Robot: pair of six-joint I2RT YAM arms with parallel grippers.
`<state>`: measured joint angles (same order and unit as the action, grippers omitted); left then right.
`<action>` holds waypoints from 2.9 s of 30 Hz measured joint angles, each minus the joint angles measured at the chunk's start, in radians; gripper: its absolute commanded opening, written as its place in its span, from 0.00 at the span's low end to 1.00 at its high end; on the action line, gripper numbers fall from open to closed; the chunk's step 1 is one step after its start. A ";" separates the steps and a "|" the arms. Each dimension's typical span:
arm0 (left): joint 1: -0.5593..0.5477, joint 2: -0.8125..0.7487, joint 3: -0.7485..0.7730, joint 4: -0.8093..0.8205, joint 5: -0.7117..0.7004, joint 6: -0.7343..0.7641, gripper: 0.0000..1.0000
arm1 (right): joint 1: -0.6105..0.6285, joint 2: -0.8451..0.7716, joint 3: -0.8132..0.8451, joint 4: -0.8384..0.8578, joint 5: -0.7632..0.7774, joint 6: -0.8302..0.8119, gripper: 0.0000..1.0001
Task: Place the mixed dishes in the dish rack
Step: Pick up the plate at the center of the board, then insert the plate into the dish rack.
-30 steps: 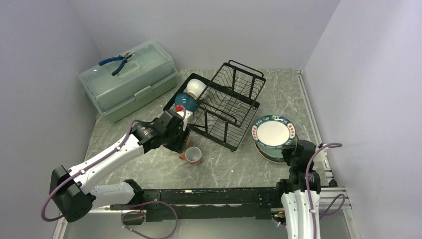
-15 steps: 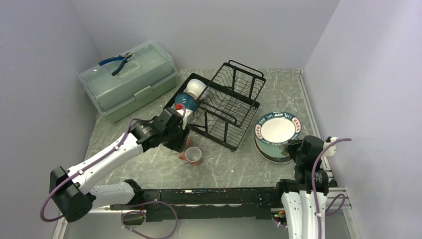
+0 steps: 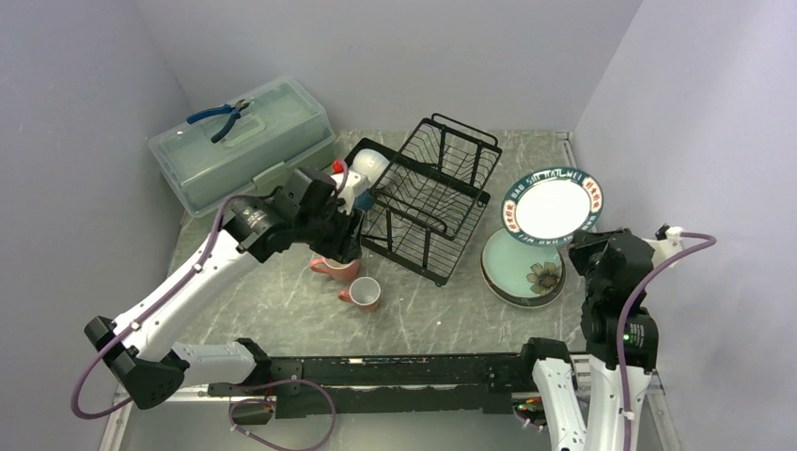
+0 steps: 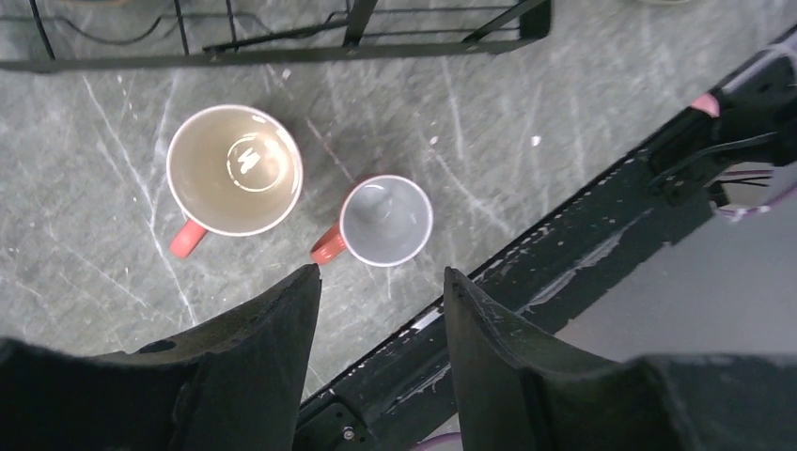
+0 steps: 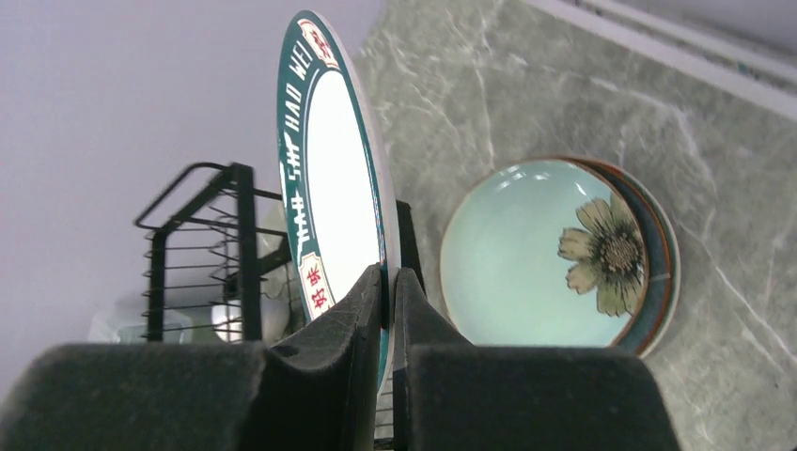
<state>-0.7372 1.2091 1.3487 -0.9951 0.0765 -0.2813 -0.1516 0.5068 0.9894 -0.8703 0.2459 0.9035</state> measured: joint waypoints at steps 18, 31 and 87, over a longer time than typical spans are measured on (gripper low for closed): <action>0.259 0.111 0.298 0.011 0.446 -0.061 0.57 | 0.000 0.286 0.399 0.037 -0.286 -0.092 0.00; 0.409 0.124 0.206 0.355 0.774 -0.312 0.64 | 0.072 0.486 0.454 0.195 -0.626 -0.096 0.00; 0.479 0.210 0.105 0.717 0.905 -0.545 0.00 | 0.498 0.736 0.618 0.297 -0.684 -0.253 0.38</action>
<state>-0.2584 1.4189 1.4540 -0.2779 0.9817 -0.8265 0.3462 1.2430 1.6077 -0.5735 -0.4381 0.6506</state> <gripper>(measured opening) 0.067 0.308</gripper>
